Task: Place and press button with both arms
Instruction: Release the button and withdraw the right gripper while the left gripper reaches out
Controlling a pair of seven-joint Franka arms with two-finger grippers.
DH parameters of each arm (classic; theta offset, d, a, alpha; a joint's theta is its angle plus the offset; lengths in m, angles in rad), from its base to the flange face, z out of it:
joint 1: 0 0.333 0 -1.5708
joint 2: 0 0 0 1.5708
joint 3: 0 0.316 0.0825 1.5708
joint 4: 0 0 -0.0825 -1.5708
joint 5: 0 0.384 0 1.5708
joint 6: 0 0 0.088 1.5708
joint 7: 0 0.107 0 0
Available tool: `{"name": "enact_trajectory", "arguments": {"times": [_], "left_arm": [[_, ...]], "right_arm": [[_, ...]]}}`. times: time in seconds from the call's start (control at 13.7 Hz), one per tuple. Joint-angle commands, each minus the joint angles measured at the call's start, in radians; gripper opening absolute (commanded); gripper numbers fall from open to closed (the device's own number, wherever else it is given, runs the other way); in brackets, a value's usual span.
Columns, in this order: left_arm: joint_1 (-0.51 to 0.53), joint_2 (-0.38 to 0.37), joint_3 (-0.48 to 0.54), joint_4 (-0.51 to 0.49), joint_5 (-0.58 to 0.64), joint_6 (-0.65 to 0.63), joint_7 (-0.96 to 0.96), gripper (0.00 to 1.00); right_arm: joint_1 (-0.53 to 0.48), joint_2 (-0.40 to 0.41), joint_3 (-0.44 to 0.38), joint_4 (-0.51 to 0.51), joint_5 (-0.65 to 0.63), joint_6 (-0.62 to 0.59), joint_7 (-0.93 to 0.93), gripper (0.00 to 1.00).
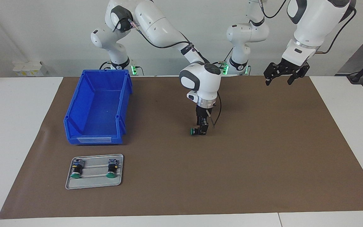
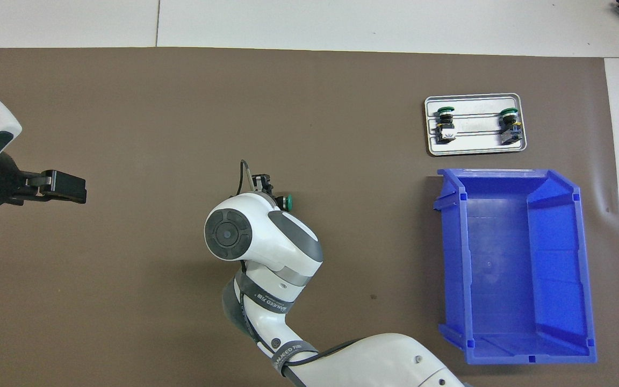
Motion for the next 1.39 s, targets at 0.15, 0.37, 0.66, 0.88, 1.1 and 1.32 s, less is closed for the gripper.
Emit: {"name": "enact_trajectory", "arguments": {"times": [0.15, 0.37, 0.66, 0.88, 1.1, 1.32], "left_arm": [[-0.008, -0.03, -0.002, -0.037, -0.01, 0.029, 0.004, 1.0], [-0.011, -0.03, -0.005, -0.037, -0.01, 0.036, 0.014, 1.0], [-0.031, -0.028, -0.02, -0.032, -0.01, 0.038, 0.006, 1.0], [-0.071, -0.025, -0.025, -0.044, -0.013, 0.151, 0.024, 1.0], [-0.131, -0.016, -0.026, -0.057, -0.025, 0.24, 0.125, 1.0], [-0.177, 0.025, -0.026, -0.072, -0.117, 0.317, 0.289, 1.0]], "right_arm": [[-0.074, -0.2, 0.002, -0.104, -0.008, -0.001, -0.183, 1.0], [-0.182, -0.379, 0.004, -0.227, 0.05, -0.011, -0.426, 1.0], [-0.375, -0.497, 0.002, -0.235, 0.255, -0.18, -0.935, 1.0], [-0.53, -0.558, 0.002, -0.233, 0.303, -0.359, -1.282, 1.0], [-0.68, -0.588, 0.002, -0.233, 0.303, -0.483, -1.667, 1.0], [-0.771, -0.603, -0.004, -0.213, 0.3, -0.493, -1.91, 1.0]]}}
